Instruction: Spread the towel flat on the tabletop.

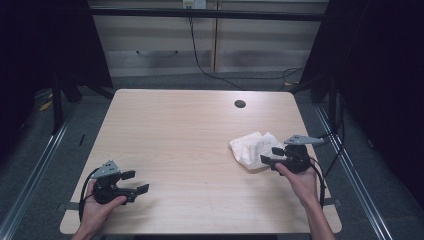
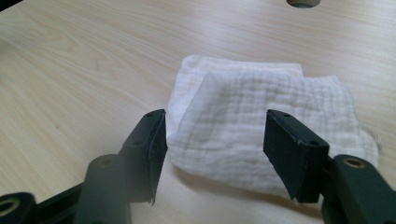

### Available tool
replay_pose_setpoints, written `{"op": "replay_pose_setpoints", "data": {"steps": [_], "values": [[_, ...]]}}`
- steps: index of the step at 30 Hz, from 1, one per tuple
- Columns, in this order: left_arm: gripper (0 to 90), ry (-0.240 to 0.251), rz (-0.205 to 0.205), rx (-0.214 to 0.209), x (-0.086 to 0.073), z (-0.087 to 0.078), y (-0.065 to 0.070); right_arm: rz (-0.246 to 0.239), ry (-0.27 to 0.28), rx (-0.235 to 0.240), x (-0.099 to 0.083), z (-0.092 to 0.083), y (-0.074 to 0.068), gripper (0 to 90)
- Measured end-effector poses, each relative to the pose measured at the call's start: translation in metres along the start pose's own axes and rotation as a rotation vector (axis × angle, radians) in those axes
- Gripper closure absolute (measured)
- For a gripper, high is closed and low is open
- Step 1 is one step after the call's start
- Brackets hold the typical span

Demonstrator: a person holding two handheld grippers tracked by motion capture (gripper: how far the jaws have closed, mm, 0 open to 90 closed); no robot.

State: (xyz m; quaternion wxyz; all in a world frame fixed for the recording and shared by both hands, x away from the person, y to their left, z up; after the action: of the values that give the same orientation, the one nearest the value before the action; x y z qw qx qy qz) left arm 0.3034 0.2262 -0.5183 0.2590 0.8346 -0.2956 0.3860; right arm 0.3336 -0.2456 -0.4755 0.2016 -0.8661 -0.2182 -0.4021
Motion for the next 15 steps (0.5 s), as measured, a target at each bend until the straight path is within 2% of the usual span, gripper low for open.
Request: {"op": "replay_pose_setpoints", "data": {"steps": [8,10,15], "values": [[18.1,0.006,-0.002,0.010,-0.001,-0.003,-0.001,-0.003,-0.032,-0.006,0.016,0.009,0.016,41.0],[18.1,0.005,0.001,0.009,-0.001,-0.003,-0.001,0.001,-0.048,-0.012,0.022,0.014,0.023,37.1],[18.1,0.001,-0.002,0.009,-0.001,-0.001,-0.001,0.003,-0.057,-0.010,0.026,0.021,0.030,34.7]]}}
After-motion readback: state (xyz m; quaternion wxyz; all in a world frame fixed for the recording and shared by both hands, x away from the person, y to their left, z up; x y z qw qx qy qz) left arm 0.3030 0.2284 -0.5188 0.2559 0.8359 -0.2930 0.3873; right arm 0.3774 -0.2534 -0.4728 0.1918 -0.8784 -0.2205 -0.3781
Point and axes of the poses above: each handheld gripper's, and its own axes: z roughly forward along the jaws, x roughly out of its top, y roughly to its right, the point moved 6 cm from there along z, roughly forward along the jaws, and after that the axes turned 3 degrees about x, right-handed, at the moved point
